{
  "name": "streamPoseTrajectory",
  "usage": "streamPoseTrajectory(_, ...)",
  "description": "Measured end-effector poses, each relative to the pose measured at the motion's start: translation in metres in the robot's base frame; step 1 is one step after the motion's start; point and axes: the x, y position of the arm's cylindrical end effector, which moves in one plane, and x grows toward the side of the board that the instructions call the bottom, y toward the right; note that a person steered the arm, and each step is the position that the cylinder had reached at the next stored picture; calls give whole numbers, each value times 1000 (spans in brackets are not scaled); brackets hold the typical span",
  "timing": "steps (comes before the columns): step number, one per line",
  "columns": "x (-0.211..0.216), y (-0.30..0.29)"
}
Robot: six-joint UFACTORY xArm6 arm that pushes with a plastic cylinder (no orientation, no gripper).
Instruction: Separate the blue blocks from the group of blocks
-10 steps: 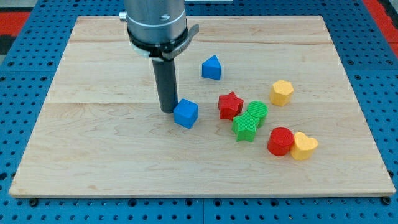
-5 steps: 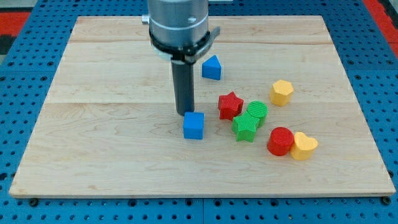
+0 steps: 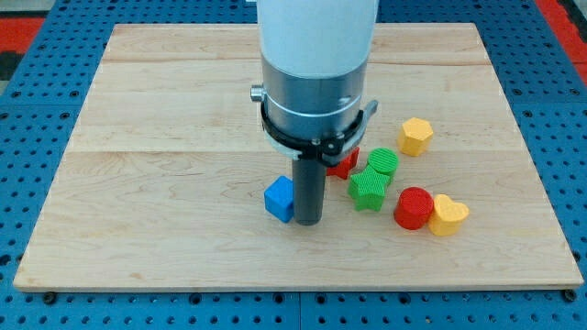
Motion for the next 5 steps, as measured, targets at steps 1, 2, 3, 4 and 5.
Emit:
streamPoseTrajectory(1,-33,19)
streamPoseTrajectory(2,-31,-25)
streamPoseTrajectory(3,-10,-58)
streamPoseTrajectory(4,-38,-42)
streamPoseTrajectory(5,-59,-63)
